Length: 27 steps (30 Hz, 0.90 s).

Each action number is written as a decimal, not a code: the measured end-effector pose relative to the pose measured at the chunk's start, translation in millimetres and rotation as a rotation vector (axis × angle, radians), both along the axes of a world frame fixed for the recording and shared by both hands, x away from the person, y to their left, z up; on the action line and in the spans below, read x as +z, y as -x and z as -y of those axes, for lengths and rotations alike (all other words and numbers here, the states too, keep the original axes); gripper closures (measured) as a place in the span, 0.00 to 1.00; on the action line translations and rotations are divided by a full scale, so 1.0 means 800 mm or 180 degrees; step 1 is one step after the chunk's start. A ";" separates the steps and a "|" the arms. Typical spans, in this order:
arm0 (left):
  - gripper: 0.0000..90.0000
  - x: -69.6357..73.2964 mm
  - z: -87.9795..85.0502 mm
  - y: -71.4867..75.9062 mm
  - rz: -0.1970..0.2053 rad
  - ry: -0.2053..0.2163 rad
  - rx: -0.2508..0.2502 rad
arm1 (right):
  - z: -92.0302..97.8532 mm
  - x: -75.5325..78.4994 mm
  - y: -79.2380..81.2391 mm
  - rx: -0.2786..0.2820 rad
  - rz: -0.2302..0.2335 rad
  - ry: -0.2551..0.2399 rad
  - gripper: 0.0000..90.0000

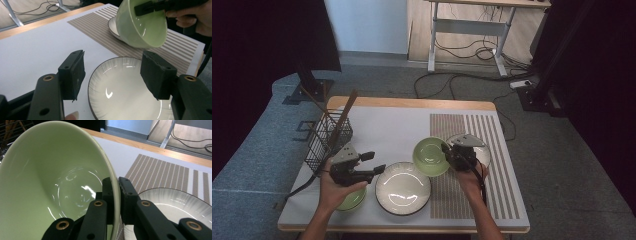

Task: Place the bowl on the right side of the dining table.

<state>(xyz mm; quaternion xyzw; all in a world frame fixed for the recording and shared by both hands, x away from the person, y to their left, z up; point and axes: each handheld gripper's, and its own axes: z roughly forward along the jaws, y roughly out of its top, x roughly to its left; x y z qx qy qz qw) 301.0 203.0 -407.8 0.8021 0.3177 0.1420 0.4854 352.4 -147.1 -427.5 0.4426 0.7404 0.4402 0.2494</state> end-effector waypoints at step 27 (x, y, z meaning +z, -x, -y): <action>0.39 -0.007 0.006 -0.002 -0.0093 -0.0100 -0.0050 | 0.030 -0.006 -0.013 -0.0198 -0.0024 0.0014 0.94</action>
